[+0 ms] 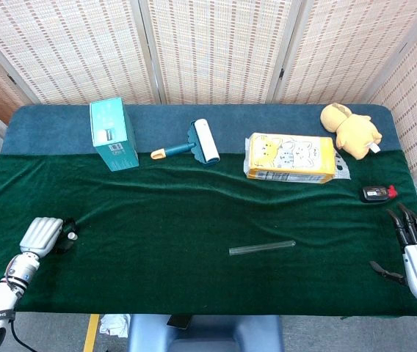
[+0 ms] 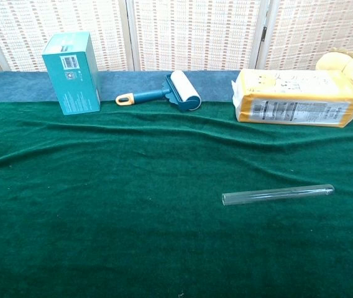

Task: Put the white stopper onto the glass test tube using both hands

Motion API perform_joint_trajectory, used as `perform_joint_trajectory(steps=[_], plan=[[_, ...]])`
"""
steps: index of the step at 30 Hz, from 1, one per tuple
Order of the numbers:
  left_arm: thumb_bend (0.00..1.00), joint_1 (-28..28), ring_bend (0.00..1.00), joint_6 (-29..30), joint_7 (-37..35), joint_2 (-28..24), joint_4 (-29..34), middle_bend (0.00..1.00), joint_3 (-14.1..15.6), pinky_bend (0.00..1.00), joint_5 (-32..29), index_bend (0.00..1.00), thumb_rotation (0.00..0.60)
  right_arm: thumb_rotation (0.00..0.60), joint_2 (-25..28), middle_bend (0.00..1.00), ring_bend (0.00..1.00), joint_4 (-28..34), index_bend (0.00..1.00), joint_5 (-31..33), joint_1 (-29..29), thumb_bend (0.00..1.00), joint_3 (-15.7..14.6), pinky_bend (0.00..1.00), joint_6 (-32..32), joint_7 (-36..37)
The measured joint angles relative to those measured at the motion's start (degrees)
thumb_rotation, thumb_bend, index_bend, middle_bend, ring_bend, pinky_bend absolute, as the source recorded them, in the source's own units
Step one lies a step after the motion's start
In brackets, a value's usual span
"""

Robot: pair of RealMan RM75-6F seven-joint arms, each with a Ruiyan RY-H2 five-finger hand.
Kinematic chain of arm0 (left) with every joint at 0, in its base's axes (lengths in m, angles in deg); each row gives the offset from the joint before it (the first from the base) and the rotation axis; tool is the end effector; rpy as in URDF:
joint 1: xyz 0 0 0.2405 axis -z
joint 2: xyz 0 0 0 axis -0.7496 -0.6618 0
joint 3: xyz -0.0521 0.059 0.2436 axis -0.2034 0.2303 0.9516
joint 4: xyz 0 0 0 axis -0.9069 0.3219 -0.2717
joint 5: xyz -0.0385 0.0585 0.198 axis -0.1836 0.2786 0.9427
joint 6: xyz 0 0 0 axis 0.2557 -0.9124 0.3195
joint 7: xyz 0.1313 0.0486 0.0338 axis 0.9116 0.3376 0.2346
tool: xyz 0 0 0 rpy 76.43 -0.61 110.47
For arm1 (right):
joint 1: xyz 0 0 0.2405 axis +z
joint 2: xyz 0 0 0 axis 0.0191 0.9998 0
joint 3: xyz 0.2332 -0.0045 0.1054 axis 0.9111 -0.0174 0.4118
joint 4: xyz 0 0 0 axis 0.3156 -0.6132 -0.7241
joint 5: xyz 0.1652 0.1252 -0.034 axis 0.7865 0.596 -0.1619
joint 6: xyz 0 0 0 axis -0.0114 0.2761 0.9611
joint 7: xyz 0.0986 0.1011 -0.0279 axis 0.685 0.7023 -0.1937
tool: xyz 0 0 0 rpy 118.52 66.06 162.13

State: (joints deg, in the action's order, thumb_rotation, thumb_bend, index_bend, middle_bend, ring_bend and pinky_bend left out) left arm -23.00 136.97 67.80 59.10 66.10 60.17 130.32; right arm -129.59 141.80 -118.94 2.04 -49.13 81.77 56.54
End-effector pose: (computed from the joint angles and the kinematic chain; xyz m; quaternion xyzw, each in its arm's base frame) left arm -0.3351 0.2991 0.0736 -0.7091 -0.4138 -0.2600 0.5083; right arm -0.3117 -0.1616 0.1719 0.5828 -0.3566 0.4023 0.6093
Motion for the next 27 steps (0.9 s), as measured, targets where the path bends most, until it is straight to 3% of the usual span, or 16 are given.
perform_joint_trajectory(steps=[27], plan=[[0.39,0.3,0.92,-0.6,-1.4,1.9,-3.3,1.00,-0.1,0.87,-0.6,0.50,0.600,0.544,-0.1,0.01,0.07,-0.1,0.00,0.4,0.0,0.14,0.2,0.00,-0.1,0.2]])
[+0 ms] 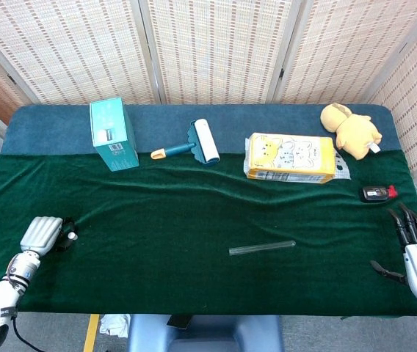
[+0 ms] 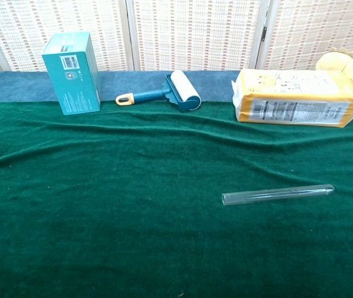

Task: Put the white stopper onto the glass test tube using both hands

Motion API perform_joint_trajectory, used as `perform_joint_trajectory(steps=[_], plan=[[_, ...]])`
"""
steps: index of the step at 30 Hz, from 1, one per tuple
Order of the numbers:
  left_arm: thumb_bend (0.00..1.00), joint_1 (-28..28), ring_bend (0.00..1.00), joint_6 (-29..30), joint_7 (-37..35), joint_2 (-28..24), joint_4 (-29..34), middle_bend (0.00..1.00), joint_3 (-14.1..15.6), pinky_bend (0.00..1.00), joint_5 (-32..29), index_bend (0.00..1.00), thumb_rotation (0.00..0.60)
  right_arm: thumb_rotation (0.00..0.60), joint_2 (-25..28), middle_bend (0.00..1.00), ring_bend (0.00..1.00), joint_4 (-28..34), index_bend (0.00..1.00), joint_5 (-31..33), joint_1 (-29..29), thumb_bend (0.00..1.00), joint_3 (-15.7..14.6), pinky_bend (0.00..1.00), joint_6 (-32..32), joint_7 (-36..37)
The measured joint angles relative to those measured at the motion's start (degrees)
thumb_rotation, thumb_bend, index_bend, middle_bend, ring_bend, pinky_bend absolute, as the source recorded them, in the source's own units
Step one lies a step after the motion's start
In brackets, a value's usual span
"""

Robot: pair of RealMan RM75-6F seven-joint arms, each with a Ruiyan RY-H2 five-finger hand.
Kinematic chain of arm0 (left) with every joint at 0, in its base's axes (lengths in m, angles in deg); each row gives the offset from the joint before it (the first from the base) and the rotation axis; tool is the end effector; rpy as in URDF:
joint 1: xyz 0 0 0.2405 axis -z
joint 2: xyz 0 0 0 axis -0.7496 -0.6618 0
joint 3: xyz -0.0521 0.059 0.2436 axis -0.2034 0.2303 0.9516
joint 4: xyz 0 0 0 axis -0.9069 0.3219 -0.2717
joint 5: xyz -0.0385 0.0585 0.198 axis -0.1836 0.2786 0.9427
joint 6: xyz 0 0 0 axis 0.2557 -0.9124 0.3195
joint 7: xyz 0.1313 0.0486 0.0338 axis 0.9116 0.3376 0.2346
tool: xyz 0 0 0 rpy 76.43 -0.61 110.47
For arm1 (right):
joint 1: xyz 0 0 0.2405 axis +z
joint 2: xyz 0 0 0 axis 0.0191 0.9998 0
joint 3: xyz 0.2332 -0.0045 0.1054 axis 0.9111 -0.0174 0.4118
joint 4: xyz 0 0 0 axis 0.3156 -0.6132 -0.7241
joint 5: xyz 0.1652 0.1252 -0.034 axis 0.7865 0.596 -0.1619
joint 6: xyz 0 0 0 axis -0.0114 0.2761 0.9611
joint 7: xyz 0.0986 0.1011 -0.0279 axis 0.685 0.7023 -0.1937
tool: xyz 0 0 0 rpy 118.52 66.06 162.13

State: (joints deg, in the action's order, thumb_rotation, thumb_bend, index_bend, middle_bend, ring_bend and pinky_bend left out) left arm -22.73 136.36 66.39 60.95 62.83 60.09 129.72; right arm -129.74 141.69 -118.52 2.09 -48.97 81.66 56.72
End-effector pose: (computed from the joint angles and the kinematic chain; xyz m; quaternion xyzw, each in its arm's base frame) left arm -0.3422 0.3037 0.0699 -0.7020 -0.4202 -0.2580 0.5139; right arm -0.3126 -0.1624 0.1718 0.5799 -0.3587 0.4027 0.6107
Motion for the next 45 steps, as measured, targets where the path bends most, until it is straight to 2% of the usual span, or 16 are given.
perform_joint_trajectory(steps=[17,24,31,34,36,39,41,45], plan=[[0.39,0.0,0.92,-0.3,-0.8,0.6,-1.0,1.00,0.1,0.87,0.1,0.53,0.600,0.543,-0.1,0.01,0.08,0.3,0.00,-0.1,-0.2,0.14,-0.1,0.00,0.3,-0.4],[0.44,0.0,0.92,-0.2,-1.8,0.8,-1.4,1.00,0.1,0.87,0.3,0.58,0.600,0.545,0.0,0.01,0.08,0.5,0.00,0.1,0.0,0.14,-0.1,0.00,-0.2,-0.7],[0.45,-0.2,0.93,1.2,-4.6,-0.6,0.6,1.00,-0.3,0.87,0.9,0.58,0.600,0.542,0.8,0.08,0.14,2.2,0.01,-0.4,1.1,0.14,-0.7,0.02,-2.9,-1.3],[0.45,-0.4,0.93,2.5,-5.4,-1.9,2.8,1.00,-0.6,0.87,1.5,0.59,0.600,0.543,1.8,0.19,0.24,4.0,0.06,-1.4,2.4,0.14,-1.2,0.11,-5.4,-1.2],[0.45,-0.5,0.92,3.7,-5.6,-3.0,4.7,1.00,-0.8,0.87,2.0,0.59,0.600,0.543,2.3,0.26,0.31,5.0,0.10,-2.1,3.5,0.14,-1.4,0.22,-7.0,-1.4],[0.45,-0.8,0.92,5.5,-5.5,-4.5,7.8,1.00,-1.1,0.87,2.7,0.59,0.600,0.547,3.0,0.40,0.50,6.9,0.15,-2.4,5.1,0.14,-1.6,0.49,-10.0,-2.2],[0.45,-1.0,0.92,6.5,-5.4,-5.6,10.0,1.00,-1.2,0.87,3.3,0.59,0.600,0.571,3.6,0.49,0.62,8.6,0.19,-2.1,6.5,0.14,-1.8,0.62,-13.0,-2.4],[0.45,-1.4,0.92,8.0,-4.7,-7.5,13.6,1.00,-1.1,0.87,4.5,0.59,0.600,0.595,4.0,0.65,0.78,10.8,0.26,-0.9,10.4,0.14,-1.7,0.82,-20.3,-3.0]])
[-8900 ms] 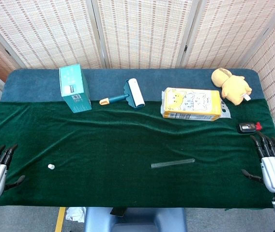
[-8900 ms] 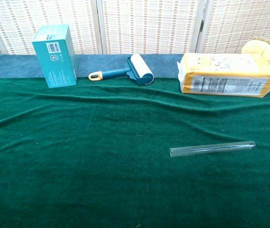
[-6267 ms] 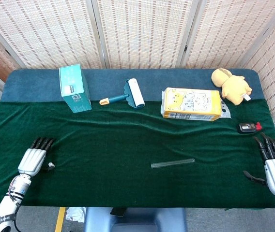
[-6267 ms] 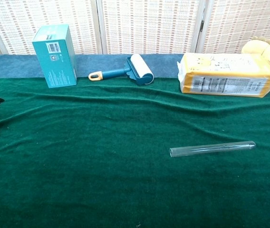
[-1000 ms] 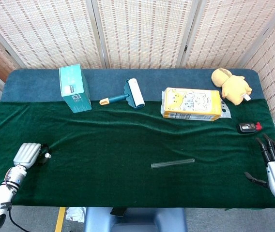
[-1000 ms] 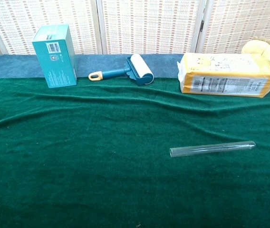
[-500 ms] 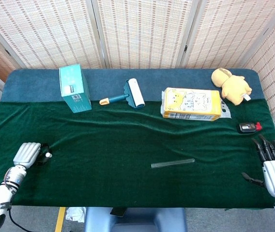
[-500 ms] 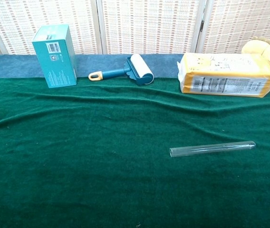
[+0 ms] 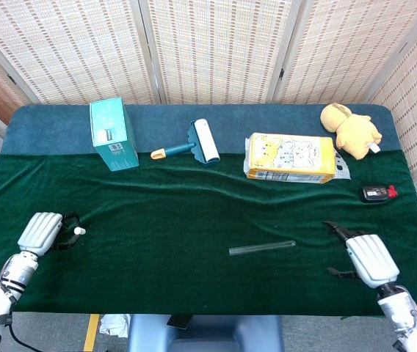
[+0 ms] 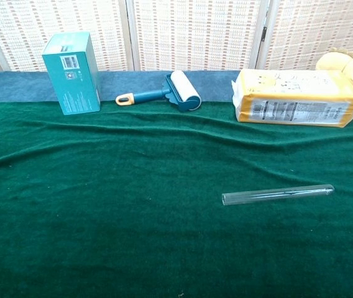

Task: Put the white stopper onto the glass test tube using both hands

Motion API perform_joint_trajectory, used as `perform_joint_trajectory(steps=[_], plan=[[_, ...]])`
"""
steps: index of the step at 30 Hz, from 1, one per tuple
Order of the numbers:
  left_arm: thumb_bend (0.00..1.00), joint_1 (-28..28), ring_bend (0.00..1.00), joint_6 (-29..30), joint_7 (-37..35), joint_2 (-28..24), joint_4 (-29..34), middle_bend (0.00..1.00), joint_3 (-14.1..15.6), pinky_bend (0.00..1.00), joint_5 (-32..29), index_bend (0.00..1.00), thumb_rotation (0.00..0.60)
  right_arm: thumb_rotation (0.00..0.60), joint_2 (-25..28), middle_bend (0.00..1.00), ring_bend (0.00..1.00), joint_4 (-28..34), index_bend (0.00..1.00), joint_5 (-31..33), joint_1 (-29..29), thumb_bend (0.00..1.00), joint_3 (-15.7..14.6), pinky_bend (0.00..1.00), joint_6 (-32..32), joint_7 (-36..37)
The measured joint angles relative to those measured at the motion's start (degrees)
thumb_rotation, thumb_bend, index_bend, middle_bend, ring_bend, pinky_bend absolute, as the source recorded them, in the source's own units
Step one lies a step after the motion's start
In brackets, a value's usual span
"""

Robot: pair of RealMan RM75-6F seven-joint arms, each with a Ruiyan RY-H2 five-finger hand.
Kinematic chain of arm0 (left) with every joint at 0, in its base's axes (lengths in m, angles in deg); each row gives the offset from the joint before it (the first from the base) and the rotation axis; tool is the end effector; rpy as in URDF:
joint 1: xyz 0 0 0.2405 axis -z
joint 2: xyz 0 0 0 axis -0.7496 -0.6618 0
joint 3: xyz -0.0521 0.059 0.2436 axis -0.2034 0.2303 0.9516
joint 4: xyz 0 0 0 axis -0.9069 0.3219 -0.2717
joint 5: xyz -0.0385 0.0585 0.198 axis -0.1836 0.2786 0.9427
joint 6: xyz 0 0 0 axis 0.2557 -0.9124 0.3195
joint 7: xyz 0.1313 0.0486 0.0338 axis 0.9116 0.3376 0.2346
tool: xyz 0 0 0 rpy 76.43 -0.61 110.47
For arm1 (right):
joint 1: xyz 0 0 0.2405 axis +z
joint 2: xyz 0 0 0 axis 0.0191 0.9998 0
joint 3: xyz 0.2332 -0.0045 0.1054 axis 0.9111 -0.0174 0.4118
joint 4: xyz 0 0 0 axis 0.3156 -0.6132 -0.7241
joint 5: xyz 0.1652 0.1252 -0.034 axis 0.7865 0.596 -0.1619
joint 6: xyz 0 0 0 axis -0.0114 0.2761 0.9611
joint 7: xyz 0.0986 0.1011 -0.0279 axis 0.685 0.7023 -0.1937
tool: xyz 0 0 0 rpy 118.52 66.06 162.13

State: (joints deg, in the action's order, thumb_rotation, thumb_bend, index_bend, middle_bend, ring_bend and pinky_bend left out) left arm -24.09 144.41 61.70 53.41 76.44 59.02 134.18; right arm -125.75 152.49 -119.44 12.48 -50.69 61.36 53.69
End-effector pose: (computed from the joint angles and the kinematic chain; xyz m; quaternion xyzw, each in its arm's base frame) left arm -0.2967 0.2905 0.0977 -0.6832 -0.4223 -0.3581 0.4762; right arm -0.2645 -0.1999 0.1254 0.6897 -0.4158 0.3564 0.4737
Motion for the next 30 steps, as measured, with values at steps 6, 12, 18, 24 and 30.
perform_joint_trajectory(steps=[6,12,18,24,30], plan=[[0.45,-0.7,0.92,1.6,1.2,-2.3,3.9,1.00,0.5,0.87,1.0,0.59,0.600,0.595,-4.1,0.85,0.99,0.1,0.34,3.7,6.8,0.14,1.5,1.00,-8.4,-2.9],[0.45,-1.2,0.92,1.8,1.6,-2.9,4.8,1.00,1.0,0.87,1.0,0.59,0.600,0.591,-9.3,0.93,1.00,-2.0,0.37,7.6,10.8,0.14,2.7,1.00,-12.9,-8.8],[0.45,-1.3,0.92,1.9,1.4,-2.4,4.5,1.00,1.2,0.87,1.0,0.59,0.600,0.592,-13.9,0.94,1.00,-4.1,0.39,12.4,14.6,0.15,3.7,1.00,-16.6,-14.4],[0.45,-1.4,0.92,1.8,0.9,-2.0,3.8,1.00,1.3,0.87,1.1,0.59,0.600,0.590,-18.3,0.94,1.00,-7.6,0.41,15.8,17.4,0.24,4.1,1.00,-18.6,-17.2],[0.45,-1.6,0.92,2.0,0.4,-1.7,3.3,1.00,1.4,0.87,1.1,0.59,0.600,0.592,-21.7,0.94,1.00,-11.2,0.42,18.5,19.7,0.30,3.9,1.00,-20.1,-20.1]])
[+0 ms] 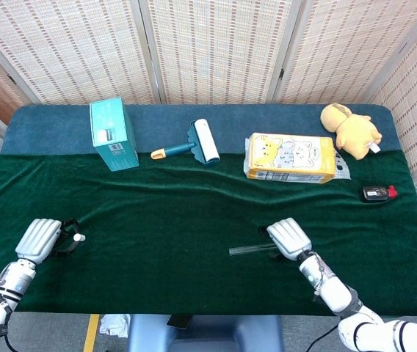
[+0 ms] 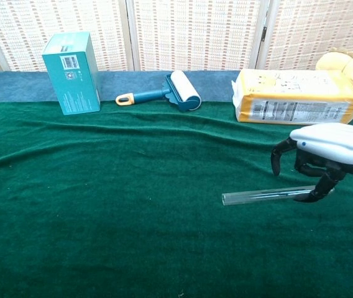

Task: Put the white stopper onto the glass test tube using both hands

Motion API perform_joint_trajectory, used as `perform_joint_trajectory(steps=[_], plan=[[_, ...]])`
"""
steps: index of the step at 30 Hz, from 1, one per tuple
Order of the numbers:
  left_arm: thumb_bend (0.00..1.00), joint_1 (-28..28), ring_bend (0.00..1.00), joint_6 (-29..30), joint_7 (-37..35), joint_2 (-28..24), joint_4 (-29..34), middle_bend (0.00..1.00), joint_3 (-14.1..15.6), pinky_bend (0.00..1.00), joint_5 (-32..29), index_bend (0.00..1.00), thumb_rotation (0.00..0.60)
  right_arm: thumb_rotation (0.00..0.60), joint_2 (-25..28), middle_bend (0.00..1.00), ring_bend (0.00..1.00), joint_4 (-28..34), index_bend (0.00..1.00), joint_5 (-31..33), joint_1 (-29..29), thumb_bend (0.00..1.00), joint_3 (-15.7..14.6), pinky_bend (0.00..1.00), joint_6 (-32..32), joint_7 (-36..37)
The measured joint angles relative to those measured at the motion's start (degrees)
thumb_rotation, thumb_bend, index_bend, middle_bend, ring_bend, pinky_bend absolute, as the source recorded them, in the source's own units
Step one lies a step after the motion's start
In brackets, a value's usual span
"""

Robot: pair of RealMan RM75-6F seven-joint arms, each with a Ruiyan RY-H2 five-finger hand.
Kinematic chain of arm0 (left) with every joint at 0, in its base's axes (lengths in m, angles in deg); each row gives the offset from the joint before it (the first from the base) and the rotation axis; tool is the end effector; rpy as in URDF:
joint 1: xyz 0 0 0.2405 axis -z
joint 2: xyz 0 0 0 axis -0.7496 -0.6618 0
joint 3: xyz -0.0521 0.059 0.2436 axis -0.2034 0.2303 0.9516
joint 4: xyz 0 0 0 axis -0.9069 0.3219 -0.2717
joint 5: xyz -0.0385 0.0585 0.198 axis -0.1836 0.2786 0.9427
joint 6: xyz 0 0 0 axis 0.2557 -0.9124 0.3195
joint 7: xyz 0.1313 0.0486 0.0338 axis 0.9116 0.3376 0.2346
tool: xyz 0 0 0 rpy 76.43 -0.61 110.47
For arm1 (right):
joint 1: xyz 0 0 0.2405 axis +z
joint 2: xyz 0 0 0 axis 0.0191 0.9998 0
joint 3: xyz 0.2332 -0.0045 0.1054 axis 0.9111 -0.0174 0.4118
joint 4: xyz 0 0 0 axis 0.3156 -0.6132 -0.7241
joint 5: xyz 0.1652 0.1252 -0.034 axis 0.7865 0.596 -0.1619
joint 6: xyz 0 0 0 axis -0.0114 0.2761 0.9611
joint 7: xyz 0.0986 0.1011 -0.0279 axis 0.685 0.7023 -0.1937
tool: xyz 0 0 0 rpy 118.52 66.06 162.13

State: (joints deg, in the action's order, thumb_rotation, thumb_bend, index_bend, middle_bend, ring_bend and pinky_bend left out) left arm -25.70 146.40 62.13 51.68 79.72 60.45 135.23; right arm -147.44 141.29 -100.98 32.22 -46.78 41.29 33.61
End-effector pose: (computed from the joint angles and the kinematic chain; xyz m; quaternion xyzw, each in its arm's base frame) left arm -0.2954 0.2737 0.1008 -0.6837 -0.4267 -0.3599 0.4701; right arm -0.2081 -0.2830 -0.0067 0.7892 -0.3782 0.2779 0.3961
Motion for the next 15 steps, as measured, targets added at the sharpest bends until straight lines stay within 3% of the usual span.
perform_joint_trajectory(steps=[15], plan=[[0.44,-0.4,0.92,-0.1,-0.8,0.7,-1.1,1.00,0.3,0.87,-0.1,0.59,0.600,0.590,-2.3,0.94,1.00,-2.6,0.44,2.7,2.0,0.35,-1.8,1.00,0.3,-2.3]])
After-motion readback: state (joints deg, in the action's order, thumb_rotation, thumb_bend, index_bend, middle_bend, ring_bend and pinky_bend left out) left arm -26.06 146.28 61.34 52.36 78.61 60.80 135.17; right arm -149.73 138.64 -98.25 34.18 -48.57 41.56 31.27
